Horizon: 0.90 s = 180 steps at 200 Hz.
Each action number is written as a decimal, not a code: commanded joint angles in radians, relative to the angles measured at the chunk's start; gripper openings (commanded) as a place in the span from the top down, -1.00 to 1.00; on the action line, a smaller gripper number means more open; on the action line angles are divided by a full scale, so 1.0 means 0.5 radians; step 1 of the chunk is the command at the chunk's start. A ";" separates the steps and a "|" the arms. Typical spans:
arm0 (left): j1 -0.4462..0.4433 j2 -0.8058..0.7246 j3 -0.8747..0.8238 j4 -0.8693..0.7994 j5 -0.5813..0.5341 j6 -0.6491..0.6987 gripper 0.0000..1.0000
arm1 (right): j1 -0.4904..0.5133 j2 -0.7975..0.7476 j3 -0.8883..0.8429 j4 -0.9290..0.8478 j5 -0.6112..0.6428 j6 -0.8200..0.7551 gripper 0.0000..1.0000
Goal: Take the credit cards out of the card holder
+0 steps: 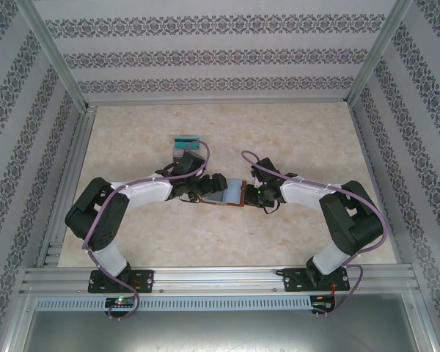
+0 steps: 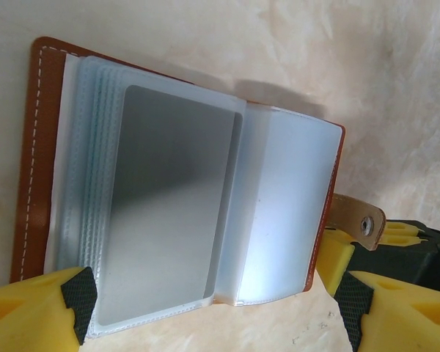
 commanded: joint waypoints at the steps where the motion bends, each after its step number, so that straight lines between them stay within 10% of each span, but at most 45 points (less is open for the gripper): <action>1: 0.011 0.057 -0.002 -0.028 0.021 0.030 -0.75 | 0.042 0.071 0.000 0.005 -0.032 0.000 0.73; 180: -0.019 0.059 0.035 0.262 0.297 -0.051 -0.75 | 0.050 0.093 0.012 0.006 -0.028 0.000 0.72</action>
